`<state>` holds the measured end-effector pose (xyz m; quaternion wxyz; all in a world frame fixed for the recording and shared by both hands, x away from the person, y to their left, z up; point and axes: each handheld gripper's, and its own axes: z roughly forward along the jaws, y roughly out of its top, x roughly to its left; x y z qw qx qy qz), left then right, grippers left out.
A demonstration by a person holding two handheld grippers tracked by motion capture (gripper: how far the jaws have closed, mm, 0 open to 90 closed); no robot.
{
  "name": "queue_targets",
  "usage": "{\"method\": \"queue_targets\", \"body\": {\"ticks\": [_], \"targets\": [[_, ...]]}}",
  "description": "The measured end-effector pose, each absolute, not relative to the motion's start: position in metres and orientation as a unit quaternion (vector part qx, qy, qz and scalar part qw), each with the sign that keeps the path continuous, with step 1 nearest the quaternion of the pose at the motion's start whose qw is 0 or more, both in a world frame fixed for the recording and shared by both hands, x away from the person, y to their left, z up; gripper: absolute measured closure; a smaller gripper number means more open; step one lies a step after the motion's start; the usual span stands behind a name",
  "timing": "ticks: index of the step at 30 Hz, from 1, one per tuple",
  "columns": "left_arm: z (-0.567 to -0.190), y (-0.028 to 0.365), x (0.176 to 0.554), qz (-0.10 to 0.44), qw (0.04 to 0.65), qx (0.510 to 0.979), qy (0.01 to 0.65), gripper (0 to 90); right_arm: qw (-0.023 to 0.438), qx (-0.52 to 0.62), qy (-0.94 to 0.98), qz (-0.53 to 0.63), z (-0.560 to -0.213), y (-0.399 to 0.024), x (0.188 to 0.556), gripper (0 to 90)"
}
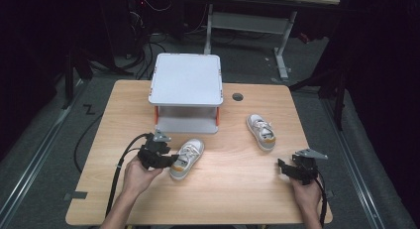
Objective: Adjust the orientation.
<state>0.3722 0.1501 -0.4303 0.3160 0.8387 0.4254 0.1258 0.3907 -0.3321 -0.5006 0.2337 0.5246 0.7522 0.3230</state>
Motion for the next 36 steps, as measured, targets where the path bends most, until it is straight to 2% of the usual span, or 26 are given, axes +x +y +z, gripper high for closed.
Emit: {"method": "queue_targets", "body": {"ticks": [7, 12, 15, 18, 22, 30, 36], "targets": [[-0.437, 0.135, 0.381, 0.128, 0.282, 0.853, 0.42, 58.4, 0.233, 0.525, 0.752, 0.323, -0.501, -0.332, 0.391, 34.6], [-0.439, 0.129, 0.383, 0.13, 0.284, 0.853, 0.418, 68.4, 0.231, 0.526, 0.751, 0.325, -0.501, -0.333, 0.391, 34.4], [-0.436, 0.13, 0.382, 0.131, 0.293, 0.849, 0.419, 79.0, 0.23, 0.526, 0.751, 0.327, -0.501, -0.333, 0.391, 34.5], [-0.435, 0.125, 0.381, 0.135, 0.297, 0.848, 0.419, 81.4, 0.23, 0.526, 0.751, 0.327, -0.501, -0.333, 0.391, 34.5], [-0.431, 0.117, 0.38, 0.155, 0.293, 0.842, 0.426, 83.7, 0.229, 0.527, 0.75, 0.327, -0.501, -0.333, 0.391, 34.5], [-0.425, 0.112, 0.382, 0.158, 0.307, 0.826, 0.446, 85.6, 0.231, 0.526, 0.751, 0.325, -0.501, -0.333, 0.391, 34.5], [-0.422, 0.092, 0.383, 0.163, 0.304, 0.829, 0.441, 85.7, 0.233, 0.525, 0.752, 0.324, -0.501, -0.332, 0.391, 34.5]]}}
